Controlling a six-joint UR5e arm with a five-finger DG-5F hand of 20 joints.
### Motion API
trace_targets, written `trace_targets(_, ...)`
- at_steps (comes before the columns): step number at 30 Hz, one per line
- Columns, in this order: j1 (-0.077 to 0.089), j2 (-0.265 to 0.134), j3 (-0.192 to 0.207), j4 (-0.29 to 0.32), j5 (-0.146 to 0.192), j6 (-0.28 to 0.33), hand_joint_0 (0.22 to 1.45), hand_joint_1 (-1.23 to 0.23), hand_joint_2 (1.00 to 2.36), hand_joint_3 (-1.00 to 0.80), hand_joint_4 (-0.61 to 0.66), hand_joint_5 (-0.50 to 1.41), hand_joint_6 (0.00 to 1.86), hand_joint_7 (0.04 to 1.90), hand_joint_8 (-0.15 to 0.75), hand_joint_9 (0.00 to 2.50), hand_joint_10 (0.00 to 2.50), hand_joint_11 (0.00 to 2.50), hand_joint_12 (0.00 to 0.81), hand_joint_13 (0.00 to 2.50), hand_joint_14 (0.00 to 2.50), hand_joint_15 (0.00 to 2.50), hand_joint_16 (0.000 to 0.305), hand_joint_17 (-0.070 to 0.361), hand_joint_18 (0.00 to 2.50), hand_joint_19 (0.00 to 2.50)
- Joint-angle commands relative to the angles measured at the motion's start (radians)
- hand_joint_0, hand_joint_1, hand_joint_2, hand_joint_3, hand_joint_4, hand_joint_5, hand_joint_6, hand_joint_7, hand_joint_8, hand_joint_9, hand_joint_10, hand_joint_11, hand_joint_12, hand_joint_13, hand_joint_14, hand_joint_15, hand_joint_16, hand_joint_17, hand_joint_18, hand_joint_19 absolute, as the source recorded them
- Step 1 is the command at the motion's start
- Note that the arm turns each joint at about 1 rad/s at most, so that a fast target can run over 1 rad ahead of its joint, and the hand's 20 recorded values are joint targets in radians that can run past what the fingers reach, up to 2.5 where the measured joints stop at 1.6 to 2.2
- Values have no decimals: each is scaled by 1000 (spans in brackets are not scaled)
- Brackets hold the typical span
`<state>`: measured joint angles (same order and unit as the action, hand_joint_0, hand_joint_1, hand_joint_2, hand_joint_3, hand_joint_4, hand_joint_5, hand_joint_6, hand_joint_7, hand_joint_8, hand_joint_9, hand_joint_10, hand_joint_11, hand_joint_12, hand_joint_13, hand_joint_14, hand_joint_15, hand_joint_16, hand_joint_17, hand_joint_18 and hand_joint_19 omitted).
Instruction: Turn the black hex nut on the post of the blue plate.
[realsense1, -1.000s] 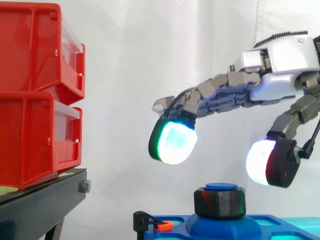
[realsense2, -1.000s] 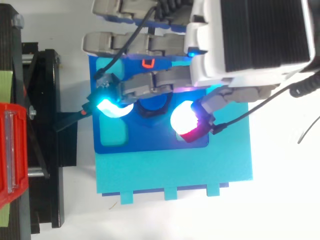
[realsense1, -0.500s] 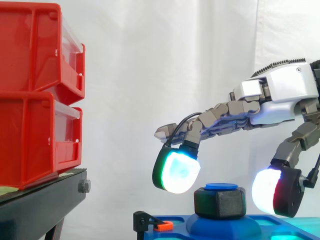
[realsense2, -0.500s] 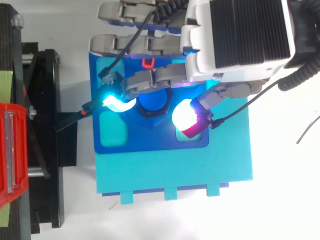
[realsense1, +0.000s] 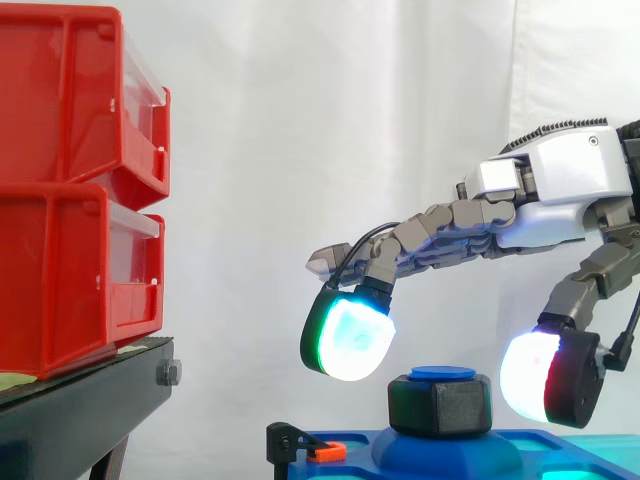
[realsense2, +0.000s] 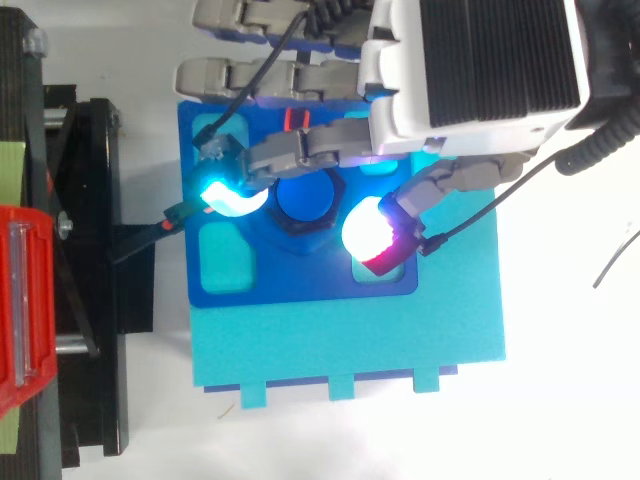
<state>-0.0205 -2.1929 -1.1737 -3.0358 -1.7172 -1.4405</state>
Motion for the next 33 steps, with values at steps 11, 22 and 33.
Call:
trace_targets(11, -6, -1, -4, 9, -2, 0, 386, -823, 1000, -500, -37, -300, 501, 644, 134, 0, 0, 0, 342, 0, 0, 0, 54, 123, 0, 0)
trace_targets(22, -9, -2, -4, 9, -10, -1, 418, -868, 1000, -500, -52, -300, 501, 635, 120, 0, 0, 0, 332, 0, 0, 0, 52, 117, 0, 0)
trace_targets(33, -10, -2, -4, 9, -10, -1, 419, -859, 1000, -500, -52, -300, 501, 635, 121, 0, 0, 0, 332, 0, 0, 0, 52, 116, 0, 0)
